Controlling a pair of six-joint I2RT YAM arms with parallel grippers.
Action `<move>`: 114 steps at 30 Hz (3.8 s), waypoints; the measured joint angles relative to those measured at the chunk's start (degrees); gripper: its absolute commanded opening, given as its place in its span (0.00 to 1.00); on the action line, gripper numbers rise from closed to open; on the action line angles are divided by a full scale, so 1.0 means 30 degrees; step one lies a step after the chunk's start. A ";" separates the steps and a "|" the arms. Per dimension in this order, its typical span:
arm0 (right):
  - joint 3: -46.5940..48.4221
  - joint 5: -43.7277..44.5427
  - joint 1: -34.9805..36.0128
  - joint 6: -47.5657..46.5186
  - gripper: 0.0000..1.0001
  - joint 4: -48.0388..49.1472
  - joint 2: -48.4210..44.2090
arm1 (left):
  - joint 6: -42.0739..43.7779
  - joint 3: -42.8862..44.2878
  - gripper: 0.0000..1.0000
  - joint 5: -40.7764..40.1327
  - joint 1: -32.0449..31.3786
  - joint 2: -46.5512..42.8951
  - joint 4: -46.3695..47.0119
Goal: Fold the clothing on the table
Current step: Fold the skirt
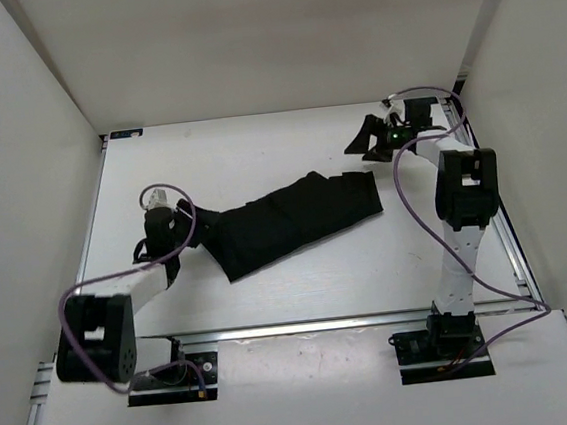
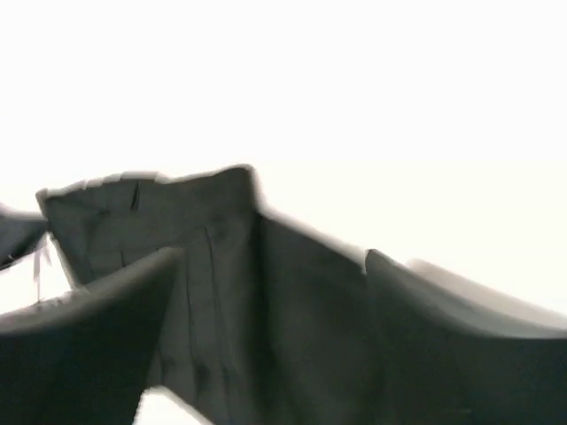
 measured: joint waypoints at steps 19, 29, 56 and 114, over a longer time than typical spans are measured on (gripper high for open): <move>-0.0168 -0.3118 -0.1982 -0.4233 0.00 -0.1610 -0.0641 | 0.3322 0.8612 0.98 0.1355 -0.4532 0.5479 -0.2608; -0.0896 -0.4728 0.1188 -0.6156 0.99 -0.2433 -0.2171 | 0.2317 0.9442 0.95 0.3038 -0.4444 0.9311 -0.4619; 0.4816 0.1319 0.3738 -0.9719 0.93 -0.5129 0.2732 | 0.4663 0.5435 0.92 -0.0284 -0.0342 0.2943 -0.9275; 0.5938 -0.0903 0.4204 -0.8087 0.00 -0.5544 0.4058 | 0.3752 0.5974 0.66 -0.1596 -0.0080 0.5574 -0.7788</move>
